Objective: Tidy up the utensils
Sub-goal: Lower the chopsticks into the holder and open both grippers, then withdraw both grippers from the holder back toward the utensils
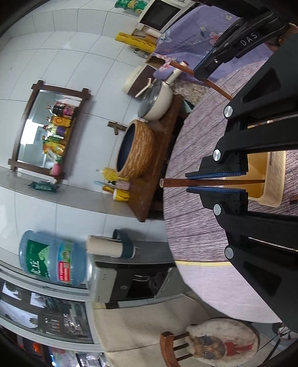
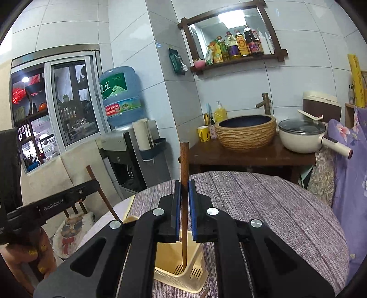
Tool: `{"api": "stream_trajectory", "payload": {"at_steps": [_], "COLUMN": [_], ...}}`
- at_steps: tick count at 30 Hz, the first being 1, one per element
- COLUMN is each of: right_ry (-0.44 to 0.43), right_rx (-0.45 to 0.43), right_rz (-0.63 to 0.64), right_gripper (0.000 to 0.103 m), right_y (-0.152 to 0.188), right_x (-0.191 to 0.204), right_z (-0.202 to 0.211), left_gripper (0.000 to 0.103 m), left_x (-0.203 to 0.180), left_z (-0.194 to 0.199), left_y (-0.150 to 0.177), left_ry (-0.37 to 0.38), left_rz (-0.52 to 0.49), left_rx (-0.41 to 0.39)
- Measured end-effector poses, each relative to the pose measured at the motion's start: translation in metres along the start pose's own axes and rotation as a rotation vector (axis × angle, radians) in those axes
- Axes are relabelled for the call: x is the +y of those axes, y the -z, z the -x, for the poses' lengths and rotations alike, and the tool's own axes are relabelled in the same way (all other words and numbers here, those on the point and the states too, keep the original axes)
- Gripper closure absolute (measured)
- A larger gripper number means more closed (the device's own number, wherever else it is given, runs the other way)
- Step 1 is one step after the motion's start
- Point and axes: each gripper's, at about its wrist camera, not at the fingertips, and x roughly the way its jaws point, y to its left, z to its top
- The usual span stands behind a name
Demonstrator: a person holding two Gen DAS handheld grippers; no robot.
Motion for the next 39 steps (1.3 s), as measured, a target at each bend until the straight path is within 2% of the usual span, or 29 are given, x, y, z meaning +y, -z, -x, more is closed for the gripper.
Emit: {"api": "stream_trajectory", "payload": {"at_steps": [5, 11, 12, 13, 14, 15, 16, 17, 19, 22, 27, 35, 39], "right_ry": [0.007, 0.014, 0.008, 0.0, -0.004, -0.004, 0.002, 0.009, 0.028, 0.029, 0.064, 0.164, 0.184], "right_rx": [0.02, 0.015, 0.011, 0.009, 0.009, 0.003, -0.009, -0.024, -0.029, -0.004, 0.057, 0.257, 0.356], "right_rz": [-0.012, -0.02, -0.019, -0.015, -0.011, -0.006, 0.0, 0.008, 0.039, 0.034, 0.037, 0.021, 0.001], "right_gripper": [0.095, 0.095, 0.094, 0.092, 0.081, 0.057, 0.047, 0.044, 0.044, 0.044, 0.043, 0.043, 0.043], "right_y": [0.007, 0.009, 0.009, 0.009, 0.009, 0.01, 0.011, 0.012, 0.015, 0.023, 0.048, 0.112, 0.151], "right_x": [-0.005, -0.008, -0.007, -0.006, -0.005, -0.004, -0.003, -0.002, 0.002, 0.0, -0.011, -0.034, -0.039], "right_z": [-0.006, -0.006, -0.005, -0.004, -0.003, 0.0, 0.004, 0.007, 0.014, 0.025, 0.046, 0.053, 0.051], "left_gripper": [0.095, 0.095, 0.094, 0.088, 0.082, 0.066, 0.054, 0.051, 0.046, 0.032, 0.024, 0.023, 0.025], "left_x": [0.004, 0.005, 0.005, 0.006, 0.006, 0.006, 0.005, 0.005, 0.003, 0.006, 0.019, 0.04, 0.038], "left_z": [-0.011, -0.014, -0.014, -0.013, -0.011, -0.006, -0.002, 0.003, 0.011, 0.025, 0.047, 0.052, 0.047], "left_y": [0.011, 0.012, 0.012, 0.012, 0.012, 0.012, 0.013, 0.015, 0.019, 0.03, 0.054, 0.11, 0.138], "left_ry": [-0.003, -0.021, -0.014, -0.005, -0.002, 0.001, 0.004, 0.008, 0.013, 0.013, 0.0, -0.05, -0.037], "left_rz": [0.002, 0.0, 0.006, 0.009, 0.009, 0.009, 0.008, 0.005, -0.011, -0.023, -0.034, -0.062, -0.097], "left_rx": [0.044, 0.038, 0.042, 0.043, 0.038, 0.026, 0.016, 0.003, -0.008, -0.015, -0.004, 0.104, 0.178]}}
